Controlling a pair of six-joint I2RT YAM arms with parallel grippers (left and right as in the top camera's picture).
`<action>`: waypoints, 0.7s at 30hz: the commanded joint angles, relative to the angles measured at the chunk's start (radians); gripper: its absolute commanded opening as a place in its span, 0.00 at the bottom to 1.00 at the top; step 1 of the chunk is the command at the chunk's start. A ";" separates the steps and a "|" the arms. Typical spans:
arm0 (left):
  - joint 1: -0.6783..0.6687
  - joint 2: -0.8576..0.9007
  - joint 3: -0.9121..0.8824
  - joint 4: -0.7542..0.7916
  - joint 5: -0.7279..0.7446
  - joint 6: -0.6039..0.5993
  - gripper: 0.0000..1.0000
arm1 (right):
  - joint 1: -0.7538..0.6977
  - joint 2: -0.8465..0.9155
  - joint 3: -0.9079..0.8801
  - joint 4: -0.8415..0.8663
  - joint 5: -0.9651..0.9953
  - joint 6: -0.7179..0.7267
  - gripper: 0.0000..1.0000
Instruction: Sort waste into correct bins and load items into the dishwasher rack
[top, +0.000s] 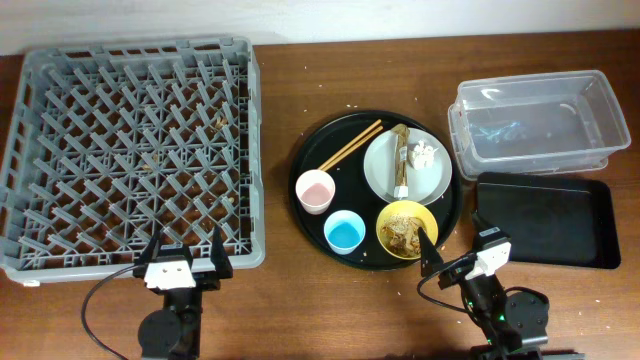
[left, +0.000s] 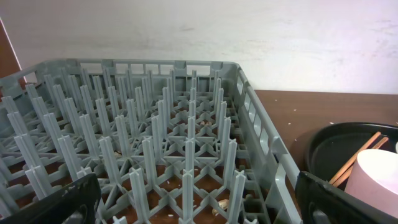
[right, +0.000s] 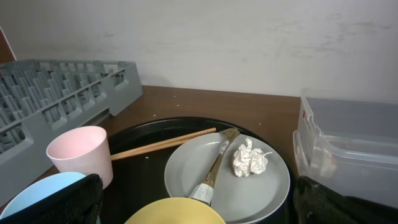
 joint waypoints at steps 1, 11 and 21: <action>0.002 -0.005 -0.003 -0.001 0.000 0.016 0.99 | 0.005 -0.003 -0.005 -0.005 -0.002 -0.007 0.98; 0.002 -0.005 -0.003 -0.002 0.056 0.016 0.99 | 0.005 -0.003 -0.005 -0.004 0.006 -0.014 0.98; 0.002 0.064 0.219 -0.069 0.163 0.016 0.99 | 0.005 0.077 0.275 -0.172 -0.127 -0.014 0.98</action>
